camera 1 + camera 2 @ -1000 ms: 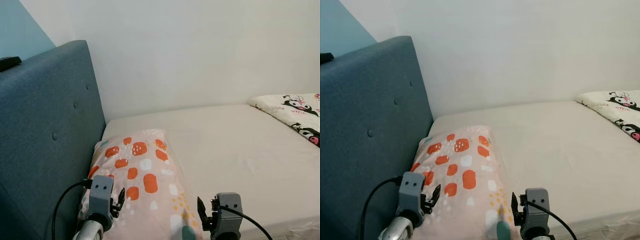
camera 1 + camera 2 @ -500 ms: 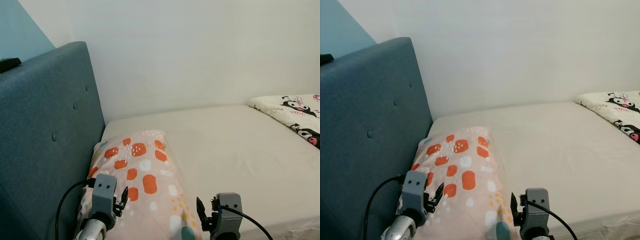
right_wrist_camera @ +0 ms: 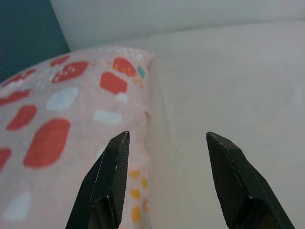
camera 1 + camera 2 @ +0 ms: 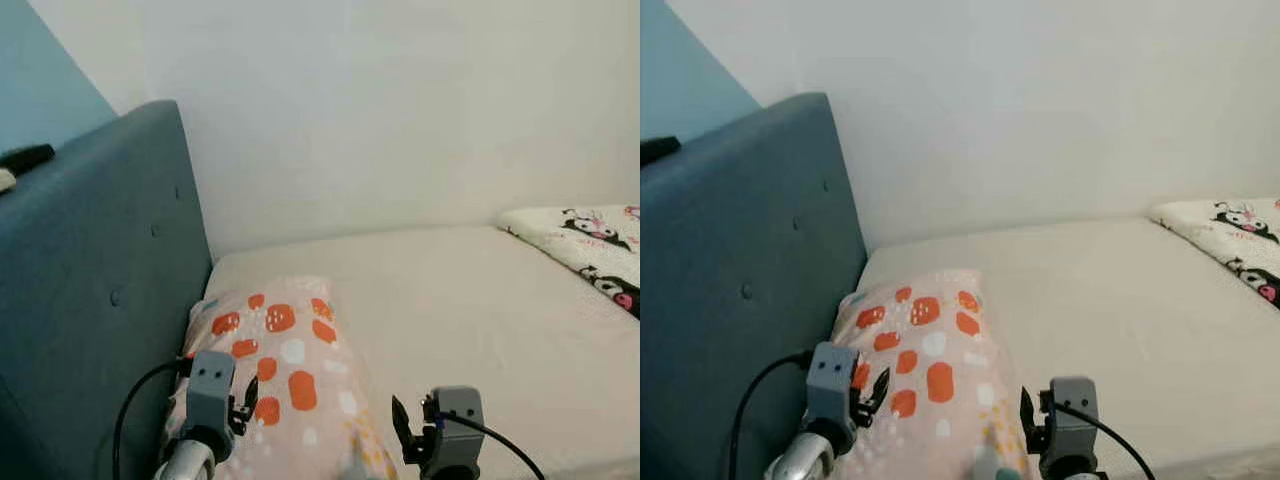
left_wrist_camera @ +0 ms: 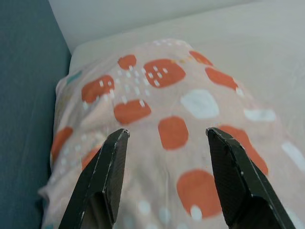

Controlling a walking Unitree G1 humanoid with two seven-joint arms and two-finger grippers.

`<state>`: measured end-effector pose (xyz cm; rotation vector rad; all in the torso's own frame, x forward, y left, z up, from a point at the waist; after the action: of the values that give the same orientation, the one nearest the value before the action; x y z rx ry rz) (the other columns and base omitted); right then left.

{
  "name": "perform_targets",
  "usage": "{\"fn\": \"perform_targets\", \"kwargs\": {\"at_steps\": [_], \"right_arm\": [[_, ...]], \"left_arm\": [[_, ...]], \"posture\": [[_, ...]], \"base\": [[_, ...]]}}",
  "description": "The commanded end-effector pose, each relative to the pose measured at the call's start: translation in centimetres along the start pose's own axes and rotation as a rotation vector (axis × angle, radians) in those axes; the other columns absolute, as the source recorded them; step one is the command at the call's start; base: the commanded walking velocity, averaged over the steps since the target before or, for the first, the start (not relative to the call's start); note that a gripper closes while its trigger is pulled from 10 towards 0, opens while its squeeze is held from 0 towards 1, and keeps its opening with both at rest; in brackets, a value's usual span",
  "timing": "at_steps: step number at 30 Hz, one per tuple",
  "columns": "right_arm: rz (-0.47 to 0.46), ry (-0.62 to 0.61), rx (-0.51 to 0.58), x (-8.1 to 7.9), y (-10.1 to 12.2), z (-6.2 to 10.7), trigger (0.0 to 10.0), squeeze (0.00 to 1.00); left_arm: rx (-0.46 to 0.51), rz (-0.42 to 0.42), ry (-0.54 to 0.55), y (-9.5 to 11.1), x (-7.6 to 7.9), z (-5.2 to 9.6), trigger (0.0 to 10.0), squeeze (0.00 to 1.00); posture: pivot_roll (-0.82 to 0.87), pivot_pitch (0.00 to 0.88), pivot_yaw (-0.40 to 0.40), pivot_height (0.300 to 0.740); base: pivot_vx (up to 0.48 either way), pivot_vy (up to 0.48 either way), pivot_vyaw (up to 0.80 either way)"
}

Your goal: Clean up the room

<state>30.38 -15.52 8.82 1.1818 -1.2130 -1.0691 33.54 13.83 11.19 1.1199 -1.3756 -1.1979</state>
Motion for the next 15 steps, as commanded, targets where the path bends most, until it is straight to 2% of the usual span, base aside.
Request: {"fn": "perform_targets", "kwargs": {"at_steps": [1, 15], "right_arm": [[-0.009, 0.013, -0.014, -0.30, -0.26, 0.29, 10.0, 0.00], [-0.009, 0.018, -0.018, -0.32, -0.31, 0.43, 10.0, 0.00]], "left_arm": [[-0.024, 0.001, -0.002, -0.54, 0.07, 0.32, 10.0, 0.00], [-0.029, 0.012, 0.008, -0.73, -0.16, 0.66, 10.0, 0.00]], "posture": [[-0.03, 0.102, 0.011, 0.664], [-0.03, 0.102, 0.005, 0.722]], "base": [[0.000, 0.000, 0.00], [0.000, 0.000, 0.00]]}}
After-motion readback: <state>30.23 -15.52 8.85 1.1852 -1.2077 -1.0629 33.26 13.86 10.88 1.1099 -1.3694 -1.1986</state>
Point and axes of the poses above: a point about 5 cm out from each wrist's last joint towards the gripper, its own z axis pointing back from the gripper into the wrist, its own y axis along the axis of the wrist's last joint, x = y × z, the point moved 3 cm from there along -z, pointing out of the wrist towards the gripper, and after that the axes turned 7 degrees about z, right-handed, at the moved point
